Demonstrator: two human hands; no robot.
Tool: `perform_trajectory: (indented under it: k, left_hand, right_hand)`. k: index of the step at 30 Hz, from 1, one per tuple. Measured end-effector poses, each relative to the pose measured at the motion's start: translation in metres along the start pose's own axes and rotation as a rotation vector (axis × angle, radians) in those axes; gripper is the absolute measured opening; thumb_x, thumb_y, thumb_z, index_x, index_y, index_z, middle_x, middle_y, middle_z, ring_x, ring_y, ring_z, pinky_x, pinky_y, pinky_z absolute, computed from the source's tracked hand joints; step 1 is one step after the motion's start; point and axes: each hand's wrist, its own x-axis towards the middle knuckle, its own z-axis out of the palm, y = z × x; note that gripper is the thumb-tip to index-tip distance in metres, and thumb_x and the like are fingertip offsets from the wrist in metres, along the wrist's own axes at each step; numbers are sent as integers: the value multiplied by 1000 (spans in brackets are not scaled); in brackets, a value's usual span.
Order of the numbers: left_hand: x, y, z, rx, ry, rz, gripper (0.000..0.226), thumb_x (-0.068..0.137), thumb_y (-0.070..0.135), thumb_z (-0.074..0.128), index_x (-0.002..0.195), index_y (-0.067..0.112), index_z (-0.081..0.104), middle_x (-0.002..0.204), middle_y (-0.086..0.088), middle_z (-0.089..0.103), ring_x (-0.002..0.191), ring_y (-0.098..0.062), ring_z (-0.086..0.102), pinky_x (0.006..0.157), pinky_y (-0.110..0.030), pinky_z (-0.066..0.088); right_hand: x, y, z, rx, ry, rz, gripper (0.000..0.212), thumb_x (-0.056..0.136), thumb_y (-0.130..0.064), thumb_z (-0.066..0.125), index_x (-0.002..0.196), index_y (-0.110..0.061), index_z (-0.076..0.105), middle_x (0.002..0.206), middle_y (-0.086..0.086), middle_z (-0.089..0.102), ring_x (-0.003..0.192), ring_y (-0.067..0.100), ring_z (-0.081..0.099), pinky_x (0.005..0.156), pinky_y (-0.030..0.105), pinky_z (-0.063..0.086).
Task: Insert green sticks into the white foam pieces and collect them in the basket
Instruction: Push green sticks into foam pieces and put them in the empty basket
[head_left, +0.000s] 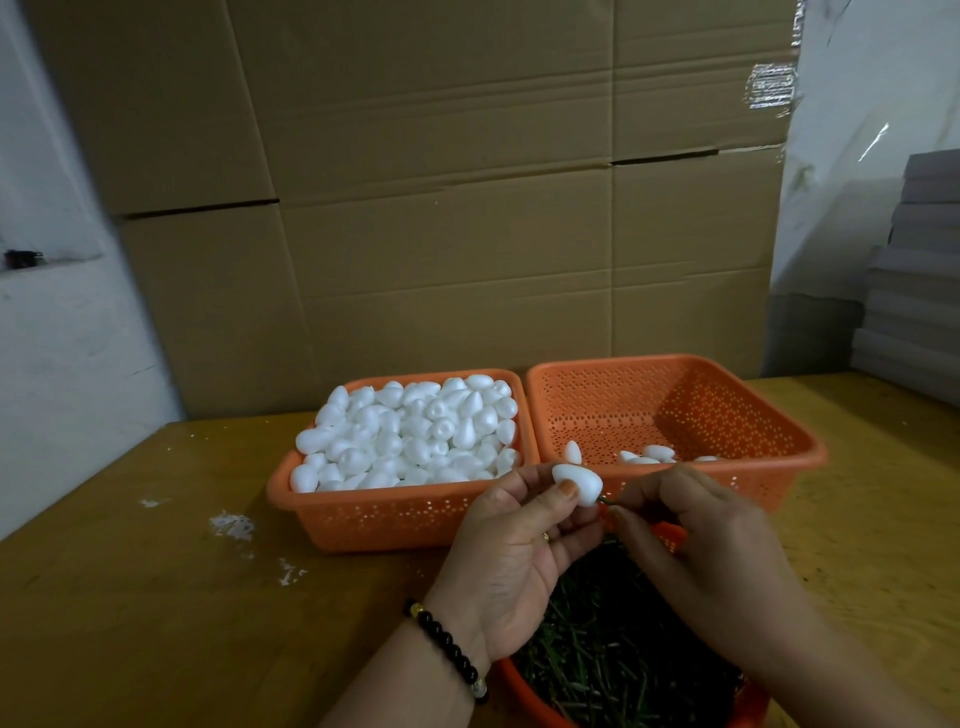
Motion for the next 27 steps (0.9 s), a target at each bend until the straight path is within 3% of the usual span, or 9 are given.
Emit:
perform_trajectory:
  k: [3,8,15,18,23,27]
  left_hand:
    - [1,1,0,-49,16,-9,30,77,8,66,107,6,64,94,-13,69,81,-18,66,74,-32,57]
    - [1,3,0,-150,13,-34,15,80,6,63,88,8,75,88,-13,70,78,-19,68,70,-31,58]
    - [1,4,1,-179,21,-30,18,81,5,62,77,11,78,85,-11,70,76,-18,69,70,-30,58]
    - [0,3,3,-178,14,-39,18,81,4,61,81,9,78,87,-12,70,76,-18,69,70,-30,58]
    - [1,2,3,-164,8,-48,27,82,2,60,108,2,65,94,-15,68,80,-19,67,76,-32,58]
    - [1,3,2,-135,-4,-44,33,80,3,61,113,1,62,96,-14,68,81,-18,65,77,-31,58]
  right_hand:
    - [0,0,1,8,31,-29,12,79,-13,76,80,-19,65,79,-13,62,69,-2,59,61,12,45]
    - [0,-2,2,17,76,-48,5,76,-19,68,79,-17,64,78,-13,61,69,-2,58,60,10,45]
    - [0,-2,3,-11,116,-42,8,74,-16,72,75,-15,64,74,-11,61,68,1,57,60,5,41]
    - [0,-2,3,-8,102,-44,13,73,-13,76,75,-17,64,75,-9,63,66,3,59,60,12,45]
    - [0,-3,4,-5,127,-20,8,77,-16,73,75,-15,65,74,-9,62,61,2,58,56,18,45]
    - [2,-5,6,-39,140,-32,10,78,-12,75,75,-10,66,74,-6,63,61,7,60,56,22,46]
